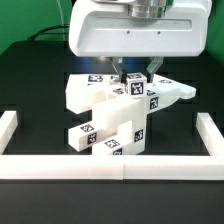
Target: Assemble chair
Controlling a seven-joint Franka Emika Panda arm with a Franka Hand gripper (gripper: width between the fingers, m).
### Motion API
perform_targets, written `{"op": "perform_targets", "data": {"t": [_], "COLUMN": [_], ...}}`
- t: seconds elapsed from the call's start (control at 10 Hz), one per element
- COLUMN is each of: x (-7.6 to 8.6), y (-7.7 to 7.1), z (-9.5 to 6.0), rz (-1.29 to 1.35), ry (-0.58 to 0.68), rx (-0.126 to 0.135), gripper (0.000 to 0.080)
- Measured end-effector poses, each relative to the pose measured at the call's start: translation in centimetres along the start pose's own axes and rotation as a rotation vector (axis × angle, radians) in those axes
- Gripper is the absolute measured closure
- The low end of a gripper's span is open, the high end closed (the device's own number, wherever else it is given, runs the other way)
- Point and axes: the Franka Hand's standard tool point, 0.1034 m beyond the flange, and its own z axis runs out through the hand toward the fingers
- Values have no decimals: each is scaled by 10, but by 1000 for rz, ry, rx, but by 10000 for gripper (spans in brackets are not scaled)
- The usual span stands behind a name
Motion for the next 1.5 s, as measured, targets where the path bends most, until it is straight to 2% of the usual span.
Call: {"op": "perform_targets", "data": {"t": [0.7, 1.0, 1.1, 1.3, 1.4, 1.5], "x": [-1, 0, 0, 1, 0, 0], "y": [1, -1, -2, -2, -2, -2], "z": [1, 1, 0, 0, 1, 1], "rz": [597, 897, 1018, 1149, 1228, 1196], "ry": [-3, -7, -11, -15, -17, -16], "rx": [4, 20, 34, 39, 38, 37], "gripper": [515, 515, 515, 515, 442, 442]}}
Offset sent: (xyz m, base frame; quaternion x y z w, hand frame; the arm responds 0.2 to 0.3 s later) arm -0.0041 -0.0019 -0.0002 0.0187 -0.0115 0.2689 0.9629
